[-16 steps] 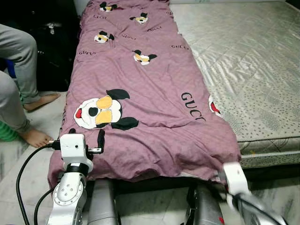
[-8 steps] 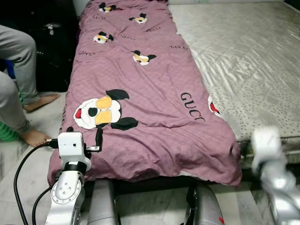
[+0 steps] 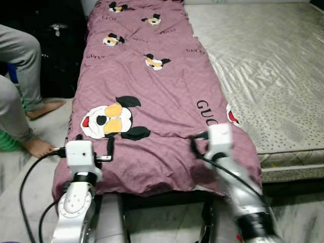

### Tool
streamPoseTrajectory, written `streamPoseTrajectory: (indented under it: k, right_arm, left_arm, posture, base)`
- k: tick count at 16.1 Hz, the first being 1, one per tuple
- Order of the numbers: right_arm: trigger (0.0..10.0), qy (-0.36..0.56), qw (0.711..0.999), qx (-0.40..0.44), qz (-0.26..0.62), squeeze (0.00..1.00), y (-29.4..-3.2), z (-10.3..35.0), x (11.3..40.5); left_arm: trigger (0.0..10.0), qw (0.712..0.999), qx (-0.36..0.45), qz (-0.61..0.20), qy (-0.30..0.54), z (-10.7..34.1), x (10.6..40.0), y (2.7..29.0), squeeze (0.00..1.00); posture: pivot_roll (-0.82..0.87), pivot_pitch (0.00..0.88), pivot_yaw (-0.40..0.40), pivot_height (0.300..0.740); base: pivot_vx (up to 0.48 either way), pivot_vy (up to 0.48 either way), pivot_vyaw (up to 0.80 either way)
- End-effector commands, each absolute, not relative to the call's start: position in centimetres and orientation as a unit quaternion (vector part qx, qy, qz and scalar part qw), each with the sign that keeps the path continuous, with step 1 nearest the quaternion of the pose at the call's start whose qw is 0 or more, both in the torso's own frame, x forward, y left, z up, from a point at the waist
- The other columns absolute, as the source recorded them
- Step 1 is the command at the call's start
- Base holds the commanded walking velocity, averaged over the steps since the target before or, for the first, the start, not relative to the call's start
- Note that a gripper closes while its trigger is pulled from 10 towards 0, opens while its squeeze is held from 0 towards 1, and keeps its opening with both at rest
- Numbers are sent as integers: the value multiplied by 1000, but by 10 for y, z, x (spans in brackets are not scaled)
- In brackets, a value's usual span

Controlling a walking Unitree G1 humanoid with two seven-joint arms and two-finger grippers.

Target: Clean up the room

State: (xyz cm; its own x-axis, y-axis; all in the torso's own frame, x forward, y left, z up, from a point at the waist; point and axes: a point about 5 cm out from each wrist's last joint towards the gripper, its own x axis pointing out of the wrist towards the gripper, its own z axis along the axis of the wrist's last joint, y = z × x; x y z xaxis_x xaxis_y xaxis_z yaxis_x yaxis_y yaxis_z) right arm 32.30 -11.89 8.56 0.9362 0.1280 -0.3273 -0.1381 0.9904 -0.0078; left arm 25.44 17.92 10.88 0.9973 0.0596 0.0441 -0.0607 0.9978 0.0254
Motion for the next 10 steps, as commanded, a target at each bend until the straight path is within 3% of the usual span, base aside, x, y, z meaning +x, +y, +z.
streamPoseTrajectory:
  k: [1, 3, 5, 10]
  right_arm:
    - [10000, 185, 980, -6, 70, 1000, -109, 77, 329]
    - [10000, 257, 965, 7, 50, 1000, -103, 52, 328]
    - [10000, 285, 957, -17, 48, 1000, -116, 38, 319]
    - [10000, 327, 944, -45, -4, 1000, -187, 20, 285]
  left_arm:
    - [10000, 999, 18, 36, -23, 111, 254, 182, 0]
    - [10000, 999, 17, 41, -25, 111, 253, 180, 0]
    - [10000, 998, 17, 46, -24, 111, 249, 182, 0]
    - [10000, 999, 18, 47, -13, 105, 246, 183, 0]
  posture:
    - [77, 103, -8, 538]
    - [105, 104, -28, 538]
    - [101, 110, -36, 538]
    - [64, 118, -21, 538]
  base:
    - [0, 0, 0]
    - [0, 0, 0]
    - [0, 0, 0]
    - [0, 0, 0]
